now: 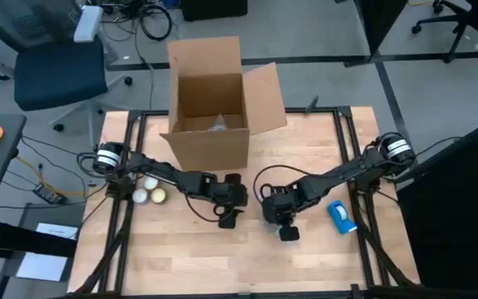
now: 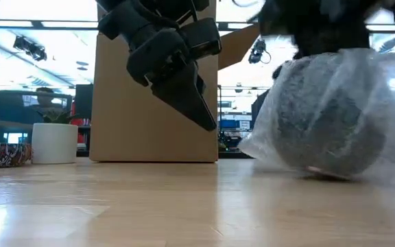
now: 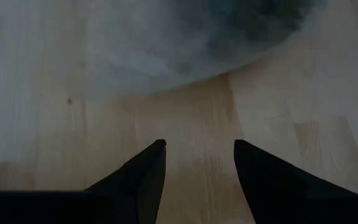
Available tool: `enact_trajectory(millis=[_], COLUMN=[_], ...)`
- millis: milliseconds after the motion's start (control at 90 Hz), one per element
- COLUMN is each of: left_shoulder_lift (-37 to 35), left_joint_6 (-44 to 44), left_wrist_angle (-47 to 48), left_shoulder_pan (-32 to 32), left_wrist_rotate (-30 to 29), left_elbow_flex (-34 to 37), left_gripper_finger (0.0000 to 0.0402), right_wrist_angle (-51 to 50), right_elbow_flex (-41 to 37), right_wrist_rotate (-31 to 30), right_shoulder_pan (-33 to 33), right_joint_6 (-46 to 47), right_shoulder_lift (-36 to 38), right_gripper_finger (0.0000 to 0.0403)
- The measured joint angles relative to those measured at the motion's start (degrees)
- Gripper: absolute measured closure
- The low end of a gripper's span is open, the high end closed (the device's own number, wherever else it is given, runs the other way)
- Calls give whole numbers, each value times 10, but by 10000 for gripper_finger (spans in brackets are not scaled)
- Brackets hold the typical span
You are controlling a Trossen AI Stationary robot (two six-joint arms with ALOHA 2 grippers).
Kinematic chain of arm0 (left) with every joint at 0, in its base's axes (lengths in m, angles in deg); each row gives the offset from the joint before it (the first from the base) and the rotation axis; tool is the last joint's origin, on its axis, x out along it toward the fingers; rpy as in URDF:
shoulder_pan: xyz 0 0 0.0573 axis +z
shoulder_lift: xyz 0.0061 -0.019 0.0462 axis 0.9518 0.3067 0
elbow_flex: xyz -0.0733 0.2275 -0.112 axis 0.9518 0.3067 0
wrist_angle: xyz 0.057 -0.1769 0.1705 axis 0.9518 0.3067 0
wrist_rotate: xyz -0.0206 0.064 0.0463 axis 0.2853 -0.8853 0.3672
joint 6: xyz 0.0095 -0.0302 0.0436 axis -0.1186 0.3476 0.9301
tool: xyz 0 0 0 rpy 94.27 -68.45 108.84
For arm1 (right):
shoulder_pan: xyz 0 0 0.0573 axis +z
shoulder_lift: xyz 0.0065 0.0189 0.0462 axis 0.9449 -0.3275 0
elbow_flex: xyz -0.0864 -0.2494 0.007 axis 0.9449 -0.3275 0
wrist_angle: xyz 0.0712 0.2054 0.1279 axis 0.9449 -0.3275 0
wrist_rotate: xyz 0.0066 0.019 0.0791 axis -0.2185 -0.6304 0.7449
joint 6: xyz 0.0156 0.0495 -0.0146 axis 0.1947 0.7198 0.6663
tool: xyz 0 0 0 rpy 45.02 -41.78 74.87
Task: Wrap mug
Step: Wrap the black mug with bubble wrap
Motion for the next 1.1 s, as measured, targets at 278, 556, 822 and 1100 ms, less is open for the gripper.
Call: enact_trajectory(millis=[278,556,822,1100], left_shoulder_lift=[0,0,0,0], left_joint_6=[-1,-2,-2,-1], left_wrist_angle=[5,12,12,17], left_shoulder_pan=[0,0,0,0], left_wrist_rotate=[-6,-7,-12,-12], left_elbow_flex=[0,0,0,0], left_gripper_finger=[229,229,229,229], right_wrist_angle=[-51,-112,-82,-69], right_elbow_flex=[104,108,88,90], right_wrist_rotate=[-32,-177,-138,-29], right_shoulder_pan=[19,41,43,43], right_joint_6=[-7,79,83,33], right_shoulder_lift=[2,-7,-93,-134], right_gripper_finger=[403,403,403,402])
